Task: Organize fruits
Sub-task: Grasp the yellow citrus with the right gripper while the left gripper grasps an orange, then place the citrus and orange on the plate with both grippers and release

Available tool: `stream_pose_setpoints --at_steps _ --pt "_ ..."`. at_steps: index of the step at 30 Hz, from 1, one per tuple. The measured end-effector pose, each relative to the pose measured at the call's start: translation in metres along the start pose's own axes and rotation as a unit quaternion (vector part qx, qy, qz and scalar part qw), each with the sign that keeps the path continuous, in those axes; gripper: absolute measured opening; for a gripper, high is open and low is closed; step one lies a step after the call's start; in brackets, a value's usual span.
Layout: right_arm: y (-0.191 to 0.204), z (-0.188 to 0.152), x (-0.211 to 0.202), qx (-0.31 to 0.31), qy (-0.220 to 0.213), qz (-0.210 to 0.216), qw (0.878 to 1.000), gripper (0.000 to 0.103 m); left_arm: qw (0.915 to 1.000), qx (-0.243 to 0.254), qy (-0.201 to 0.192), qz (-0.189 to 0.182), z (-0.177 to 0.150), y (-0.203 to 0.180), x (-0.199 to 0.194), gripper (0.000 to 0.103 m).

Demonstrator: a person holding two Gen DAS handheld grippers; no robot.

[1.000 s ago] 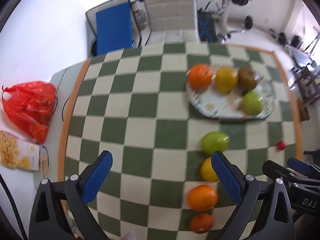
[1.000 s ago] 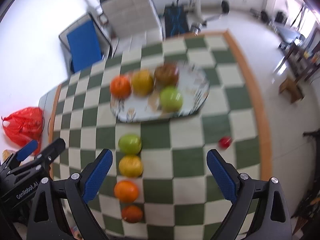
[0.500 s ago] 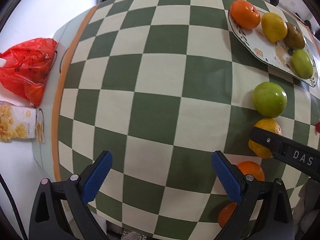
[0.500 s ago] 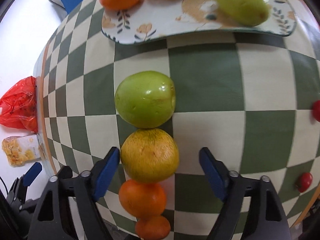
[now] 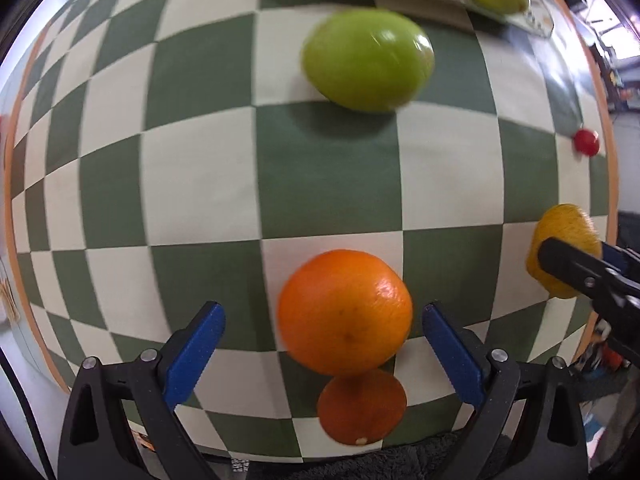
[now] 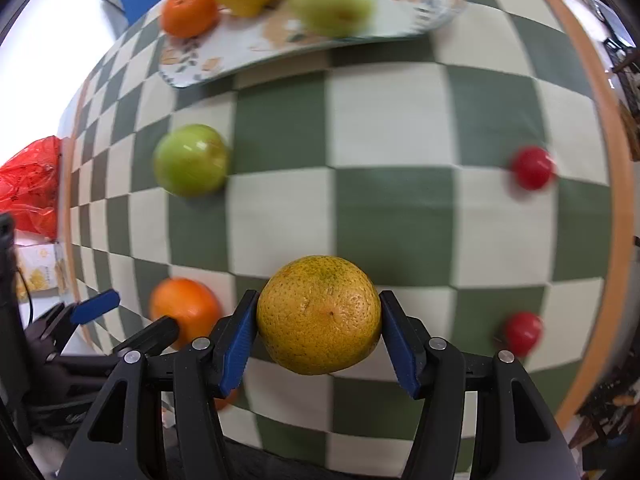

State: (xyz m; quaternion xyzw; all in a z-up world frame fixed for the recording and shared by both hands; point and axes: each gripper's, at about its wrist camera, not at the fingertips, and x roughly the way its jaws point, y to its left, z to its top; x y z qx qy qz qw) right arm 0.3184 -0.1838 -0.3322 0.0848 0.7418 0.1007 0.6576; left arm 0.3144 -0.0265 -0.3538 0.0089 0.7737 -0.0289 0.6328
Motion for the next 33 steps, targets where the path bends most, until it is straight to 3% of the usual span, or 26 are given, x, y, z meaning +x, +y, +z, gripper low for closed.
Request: stream_pose_setpoints --at_steps 2,7,16,27,30,33 --pt "-0.008 -0.005 0.001 0.008 0.001 -0.003 1.0 0.062 1.0 0.001 0.001 -0.009 0.001 -0.003 0.005 0.063" --pt "-0.028 -0.004 0.009 0.024 0.005 0.003 1.0 0.062 0.9993 -0.013 -0.025 0.023 0.0 0.005 -0.004 0.063" --pt "-0.04 -0.003 0.021 0.037 0.019 0.011 0.999 0.064 0.9983 -0.045 -0.03 0.021 -0.004 0.012 -0.001 0.063" --pt "-0.034 -0.002 0.029 0.023 0.042 -0.005 0.999 0.065 0.9979 -0.058 -0.028 0.006 -0.008 0.028 0.0 0.063" --pt "-0.027 -0.004 0.028 0.002 0.042 -0.023 0.999 0.062 0.9974 -0.059 -0.039 -0.013 -0.004 0.028 -0.017 0.063" --pt "-0.026 -0.004 0.023 0.009 0.04 -0.004 0.999 0.062 0.9954 -0.058 -0.067 -0.036 0.007 0.027 -0.048 0.063"
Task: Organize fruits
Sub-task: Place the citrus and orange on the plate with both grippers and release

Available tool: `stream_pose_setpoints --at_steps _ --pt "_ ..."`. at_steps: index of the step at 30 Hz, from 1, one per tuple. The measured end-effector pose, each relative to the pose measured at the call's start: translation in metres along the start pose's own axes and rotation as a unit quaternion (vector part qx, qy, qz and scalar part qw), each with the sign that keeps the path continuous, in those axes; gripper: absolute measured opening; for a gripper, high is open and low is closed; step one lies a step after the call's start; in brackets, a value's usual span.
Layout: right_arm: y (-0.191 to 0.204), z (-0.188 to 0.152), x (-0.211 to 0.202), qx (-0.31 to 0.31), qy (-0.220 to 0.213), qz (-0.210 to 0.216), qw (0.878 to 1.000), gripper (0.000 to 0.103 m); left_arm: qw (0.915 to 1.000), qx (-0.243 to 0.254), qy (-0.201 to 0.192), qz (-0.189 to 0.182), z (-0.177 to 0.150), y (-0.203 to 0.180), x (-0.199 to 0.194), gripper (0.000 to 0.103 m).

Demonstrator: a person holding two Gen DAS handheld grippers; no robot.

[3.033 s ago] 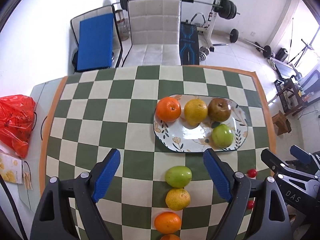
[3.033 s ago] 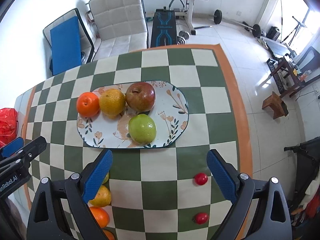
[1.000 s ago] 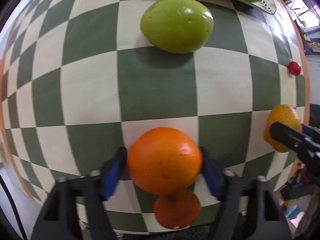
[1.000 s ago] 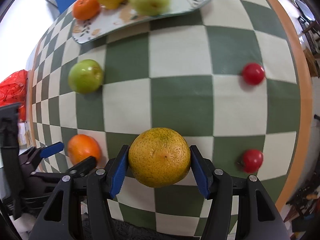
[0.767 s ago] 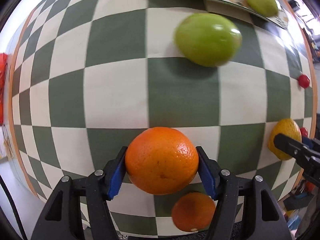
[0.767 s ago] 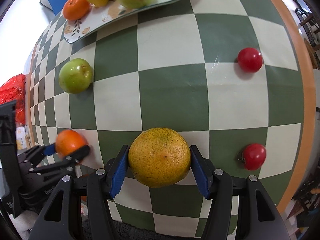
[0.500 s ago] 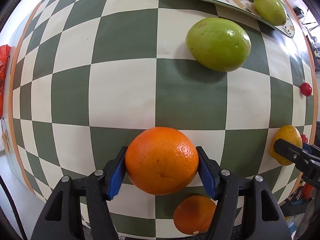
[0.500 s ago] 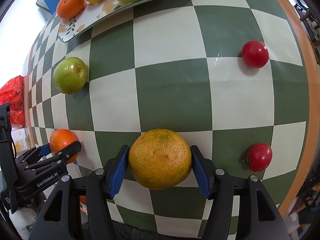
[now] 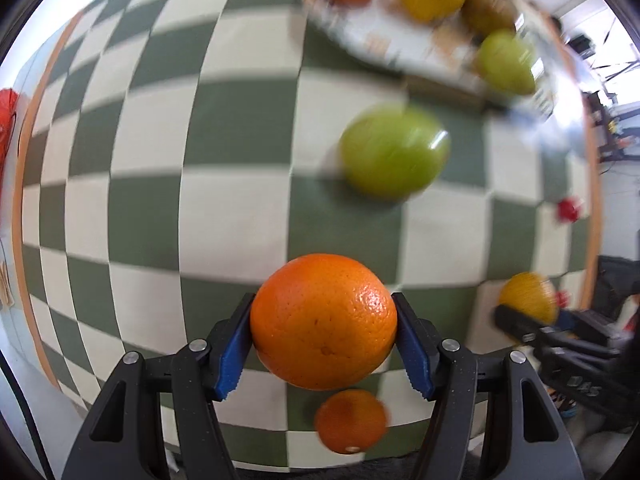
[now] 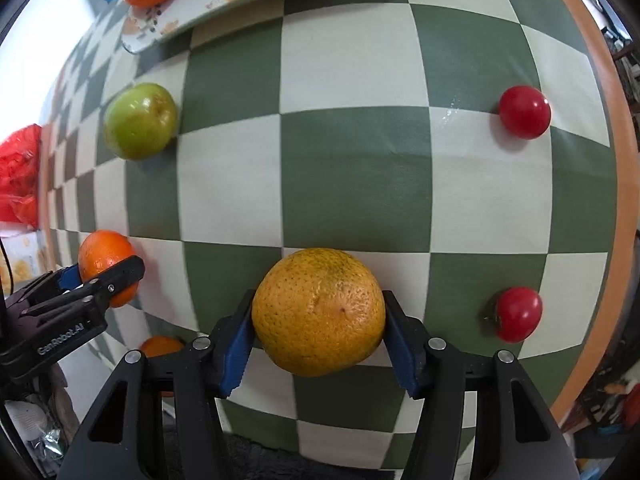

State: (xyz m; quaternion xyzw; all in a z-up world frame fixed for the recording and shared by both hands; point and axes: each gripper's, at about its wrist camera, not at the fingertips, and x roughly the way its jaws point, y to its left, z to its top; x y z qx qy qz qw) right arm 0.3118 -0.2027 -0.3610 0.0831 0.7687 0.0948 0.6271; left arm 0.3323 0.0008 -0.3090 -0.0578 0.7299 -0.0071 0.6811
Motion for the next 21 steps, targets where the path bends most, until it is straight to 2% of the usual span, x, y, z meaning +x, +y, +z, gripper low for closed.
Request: stream_pose_setpoints --at_steps 5,9,12,15,21 --pt "-0.008 0.016 -0.03 0.044 -0.033 0.069 0.996 0.061 0.9985 0.003 -0.046 -0.03 0.048 -0.015 -0.048 0.063" --pt "-0.02 0.05 -0.069 0.076 -0.08 0.11 0.988 0.061 0.9975 0.011 -0.066 -0.021 0.105 -0.031 -0.061 0.063" --pt "-0.027 0.094 -0.097 0.081 -0.118 0.101 0.985 0.062 0.9979 0.02 -0.062 -0.003 0.14 -0.038 -0.051 0.063" --pt "-0.034 0.14 -0.11 0.079 -0.138 0.072 0.985 0.062 0.9988 0.021 -0.044 0.008 0.163 -0.04 -0.033 0.063" --pt "-0.041 0.201 -0.099 0.058 -0.126 0.017 0.99 0.062 0.9998 0.01 -0.014 0.013 0.18 -0.039 -0.01 0.063"
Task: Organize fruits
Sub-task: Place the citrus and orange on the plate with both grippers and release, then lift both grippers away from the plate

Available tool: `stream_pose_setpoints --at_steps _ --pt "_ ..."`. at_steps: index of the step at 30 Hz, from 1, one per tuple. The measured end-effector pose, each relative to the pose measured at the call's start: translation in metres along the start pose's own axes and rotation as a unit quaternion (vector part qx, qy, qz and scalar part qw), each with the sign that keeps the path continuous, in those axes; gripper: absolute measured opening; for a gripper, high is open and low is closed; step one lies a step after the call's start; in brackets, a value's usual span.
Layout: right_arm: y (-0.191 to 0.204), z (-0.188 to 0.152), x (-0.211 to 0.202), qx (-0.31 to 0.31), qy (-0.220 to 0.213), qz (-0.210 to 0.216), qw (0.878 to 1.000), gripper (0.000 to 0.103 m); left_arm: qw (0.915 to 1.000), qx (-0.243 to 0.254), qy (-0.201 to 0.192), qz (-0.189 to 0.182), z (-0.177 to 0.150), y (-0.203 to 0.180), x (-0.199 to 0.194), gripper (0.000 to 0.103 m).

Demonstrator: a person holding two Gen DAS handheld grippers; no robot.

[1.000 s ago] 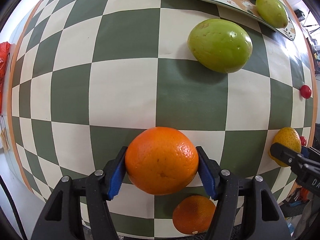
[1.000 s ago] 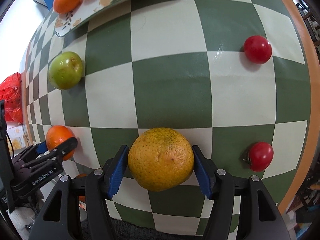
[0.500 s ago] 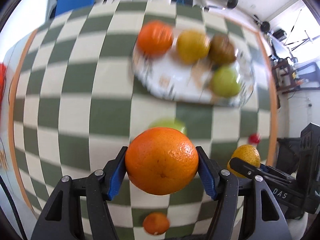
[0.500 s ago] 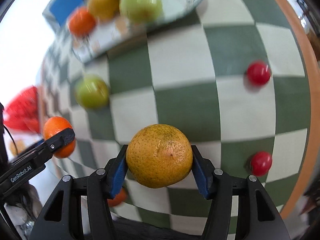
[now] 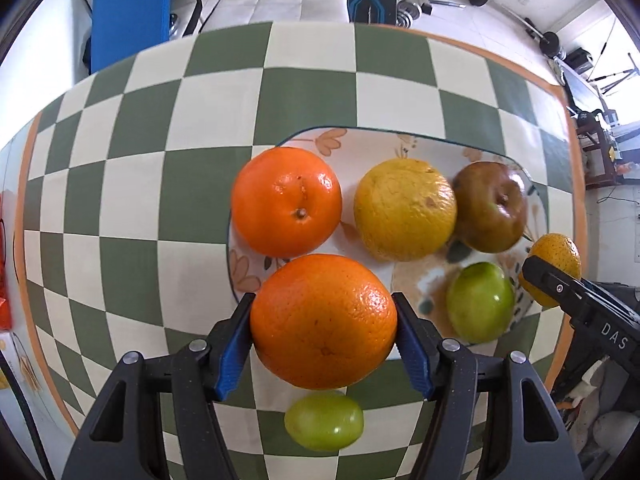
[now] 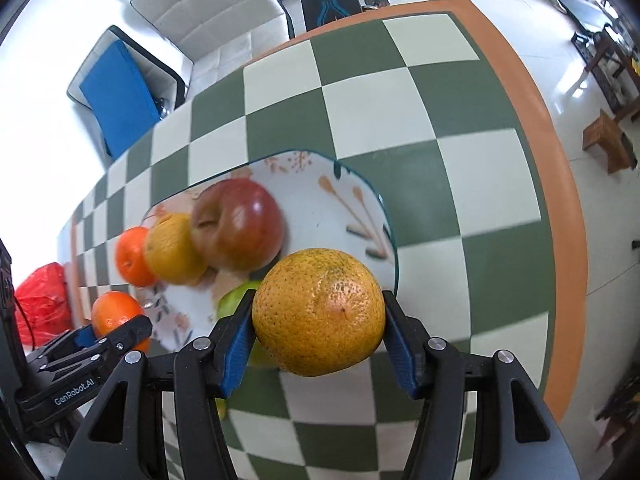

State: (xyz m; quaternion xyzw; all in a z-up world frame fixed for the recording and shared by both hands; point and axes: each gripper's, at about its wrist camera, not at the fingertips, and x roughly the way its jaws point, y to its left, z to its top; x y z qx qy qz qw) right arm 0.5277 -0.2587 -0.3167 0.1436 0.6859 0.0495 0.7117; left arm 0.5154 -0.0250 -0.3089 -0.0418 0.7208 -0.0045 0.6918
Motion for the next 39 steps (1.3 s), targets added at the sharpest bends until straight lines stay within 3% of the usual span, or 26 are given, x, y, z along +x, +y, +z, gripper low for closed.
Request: stream_pose_setpoints --at_steps 10,13,17,20,28,39 --pt "0.001 0.017 0.023 -0.019 0.026 -0.017 0.999 0.062 0.9993 -0.02 0.03 -0.005 0.003 0.005 0.021 0.064" --pt "0.003 0.018 0.025 -0.014 0.024 -0.01 1.0 0.076 0.999 -0.034 0.027 -0.011 0.004 0.009 0.02 0.073" --pt "0.005 0.015 0.014 -0.013 0.018 -0.013 1.0 0.081 0.9993 -0.036 0.003 -0.006 0.001 0.015 0.007 0.086" --pt "0.005 0.009 0.004 -0.015 0.016 -0.019 1.0 0.093 0.9992 -0.039 -0.008 0.0 -0.002 0.019 -0.005 0.087" --pt "0.023 -0.025 -0.027 -0.058 -0.024 -0.091 0.994 0.097 0.9973 -0.027 -0.063 0.027 -0.033 0.018 -0.045 0.087" --pt "0.044 -0.079 -0.082 -0.079 -0.084 -0.11 0.987 0.097 0.9863 -0.004 -0.16 0.037 -0.095 0.009 -0.114 0.087"
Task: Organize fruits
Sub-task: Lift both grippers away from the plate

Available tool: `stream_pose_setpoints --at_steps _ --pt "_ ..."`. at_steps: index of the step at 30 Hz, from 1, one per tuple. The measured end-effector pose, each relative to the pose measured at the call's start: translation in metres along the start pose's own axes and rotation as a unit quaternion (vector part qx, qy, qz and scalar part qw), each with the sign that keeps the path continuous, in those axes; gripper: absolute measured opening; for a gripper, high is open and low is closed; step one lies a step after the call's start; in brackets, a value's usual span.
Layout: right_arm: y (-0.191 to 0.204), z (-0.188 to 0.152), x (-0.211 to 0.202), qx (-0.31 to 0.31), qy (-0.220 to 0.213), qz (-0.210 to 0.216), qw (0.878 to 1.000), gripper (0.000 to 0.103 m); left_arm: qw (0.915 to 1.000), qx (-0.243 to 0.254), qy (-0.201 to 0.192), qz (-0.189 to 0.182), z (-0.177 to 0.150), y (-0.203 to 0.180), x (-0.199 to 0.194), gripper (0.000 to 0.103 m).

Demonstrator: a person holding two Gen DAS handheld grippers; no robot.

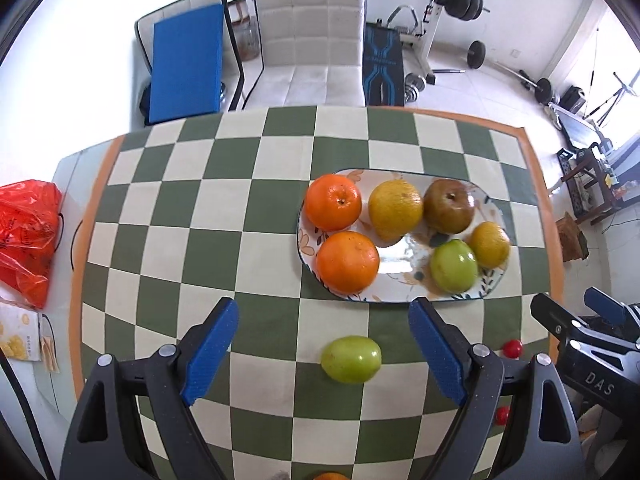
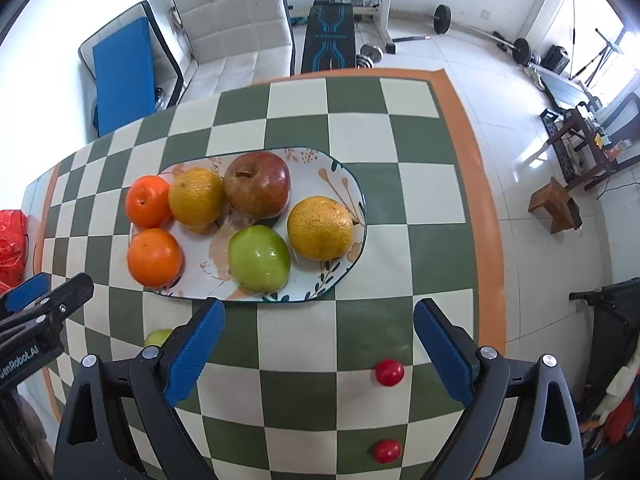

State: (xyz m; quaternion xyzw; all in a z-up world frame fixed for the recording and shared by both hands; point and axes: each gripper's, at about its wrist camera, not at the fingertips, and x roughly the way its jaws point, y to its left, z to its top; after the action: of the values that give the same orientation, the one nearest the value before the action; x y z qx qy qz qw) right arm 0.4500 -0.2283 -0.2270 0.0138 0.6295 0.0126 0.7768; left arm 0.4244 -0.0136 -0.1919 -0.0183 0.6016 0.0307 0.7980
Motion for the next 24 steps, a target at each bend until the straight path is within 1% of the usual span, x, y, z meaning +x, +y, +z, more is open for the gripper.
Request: stream_pose_setpoints --at_steps 7,11,15,18,20,24 --pt "0.004 -0.023 -0.052 -0.002 -0.045 -0.004 0.999 0.097 0.9993 0.003 -0.037 -0.009 -0.018 -0.001 -0.047 0.087" --pt "0.005 -0.036 -0.076 -0.002 -0.061 -0.001 0.998 0.097 0.9981 0.005 -0.06 -0.008 -0.028 -0.002 -0.069 0.087" --pt "0.007 -0.052 -0.098 -0.003 -0.077 -0.005 0.997 0.097 0.9971 0.004 -0.075 -0.011 -0.037 -0.002 -0.084 0.087" --pt "0.005 -0.061 -0.113 0.002 -0.084 0.003 0.996 0.097 0.9965 0.007 -0.083 -0.011 -0.043 -0.003 -0.093 0.087" --pt "0.003 -0.068 -0.126 0.003 -0.096 0.001 0.995 0.097 0.9962 0.006 -0.085 -0.016 -0.046 -0.003 -0.098 0.087" --pt "0.0 -0.08 -0.148 0.01 -0.112 0.007 0.994 0.097 0.9952 0.01 -0.096 -0.014 -0.053 -0.007 -0.109 0.087"
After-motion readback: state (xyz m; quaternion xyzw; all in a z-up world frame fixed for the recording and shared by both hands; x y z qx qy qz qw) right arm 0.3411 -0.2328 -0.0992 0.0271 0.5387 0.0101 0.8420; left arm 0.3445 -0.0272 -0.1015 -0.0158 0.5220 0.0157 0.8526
